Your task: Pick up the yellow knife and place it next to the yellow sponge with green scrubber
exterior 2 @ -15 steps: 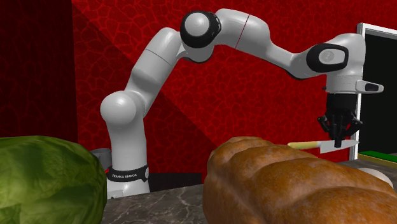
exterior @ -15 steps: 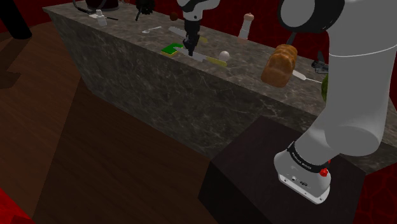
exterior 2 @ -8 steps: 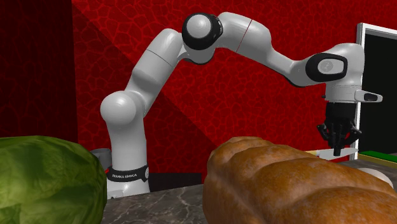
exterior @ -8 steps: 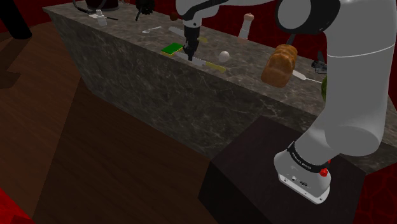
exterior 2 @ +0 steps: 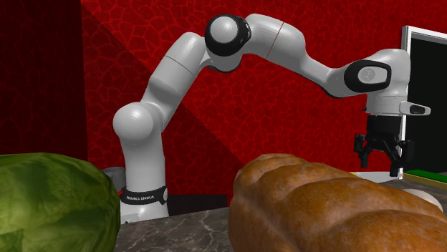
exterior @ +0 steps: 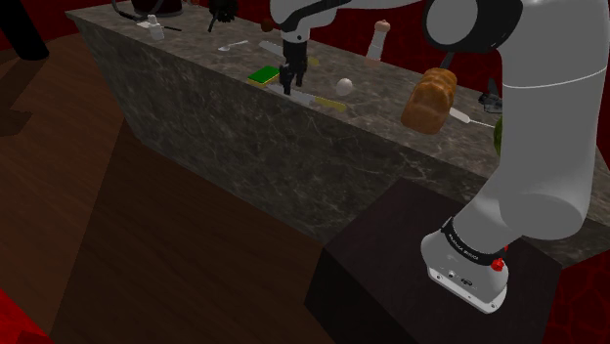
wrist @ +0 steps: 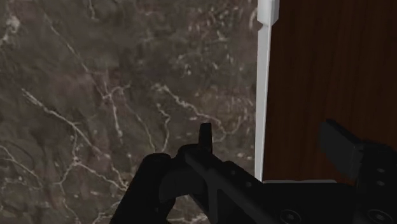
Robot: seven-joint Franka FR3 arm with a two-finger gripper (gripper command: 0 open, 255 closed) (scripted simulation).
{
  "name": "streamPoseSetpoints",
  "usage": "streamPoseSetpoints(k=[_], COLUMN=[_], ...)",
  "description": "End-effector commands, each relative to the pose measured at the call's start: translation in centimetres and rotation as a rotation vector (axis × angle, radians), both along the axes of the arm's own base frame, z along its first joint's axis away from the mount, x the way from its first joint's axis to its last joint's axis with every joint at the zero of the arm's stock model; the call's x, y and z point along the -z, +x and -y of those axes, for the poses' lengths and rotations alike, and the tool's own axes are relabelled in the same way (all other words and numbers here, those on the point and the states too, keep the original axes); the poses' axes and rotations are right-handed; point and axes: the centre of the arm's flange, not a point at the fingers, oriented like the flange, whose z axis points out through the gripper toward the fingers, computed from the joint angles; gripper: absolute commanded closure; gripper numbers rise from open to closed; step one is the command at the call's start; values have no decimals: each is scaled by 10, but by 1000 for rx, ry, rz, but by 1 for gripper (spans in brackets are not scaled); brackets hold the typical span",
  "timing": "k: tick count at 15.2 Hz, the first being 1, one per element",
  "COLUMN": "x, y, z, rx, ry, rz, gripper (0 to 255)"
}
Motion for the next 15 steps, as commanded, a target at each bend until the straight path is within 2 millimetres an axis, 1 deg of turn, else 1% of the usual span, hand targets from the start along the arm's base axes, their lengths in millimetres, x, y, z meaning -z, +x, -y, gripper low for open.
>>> streamPoseSetpoints(k=[1,3,6,7,15], x=[0,0,-40,-50,-50], y=[0,0,2,3,3], z=[0,0,1,1,1], rx=[0,0,0,0,0], ry=[0,0,0,0,0], rz=[0,0,0,0,0], gripper=[0,0,0,0,0])
